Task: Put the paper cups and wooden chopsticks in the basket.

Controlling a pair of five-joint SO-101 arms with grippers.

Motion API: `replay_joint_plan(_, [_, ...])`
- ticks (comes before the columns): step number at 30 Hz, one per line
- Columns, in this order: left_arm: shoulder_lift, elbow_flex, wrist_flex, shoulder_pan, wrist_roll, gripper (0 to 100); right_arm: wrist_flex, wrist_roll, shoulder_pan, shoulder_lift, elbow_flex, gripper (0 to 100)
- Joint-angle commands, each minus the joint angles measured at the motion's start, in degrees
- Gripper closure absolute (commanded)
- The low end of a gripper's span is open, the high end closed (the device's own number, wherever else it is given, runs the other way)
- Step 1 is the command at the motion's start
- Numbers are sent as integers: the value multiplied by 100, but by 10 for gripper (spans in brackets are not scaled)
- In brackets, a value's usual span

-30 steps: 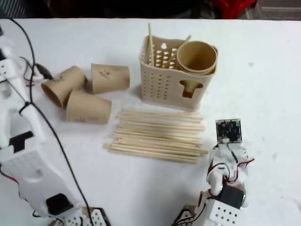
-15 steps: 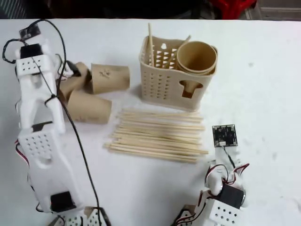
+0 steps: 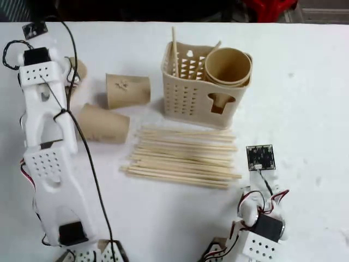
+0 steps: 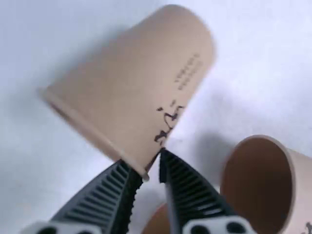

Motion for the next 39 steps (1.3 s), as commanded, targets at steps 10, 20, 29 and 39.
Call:
replay_joint_plan(10, [-347,-2646,1618,84,-1442,980,31,44,40,-57,26,964])
replay_joint_plan(20, [-2703,-2699,1618,2255,-1873,980,31,44,31,-57,26,964])
replay_joint_plan(29, [-3248,-1284,818,5341,-2752,980,31,44,31,-57,26,964])
replay_joint_plan(39, [-3240,-492,703,5719,-2760,980,31,44,40,-57,26,964])
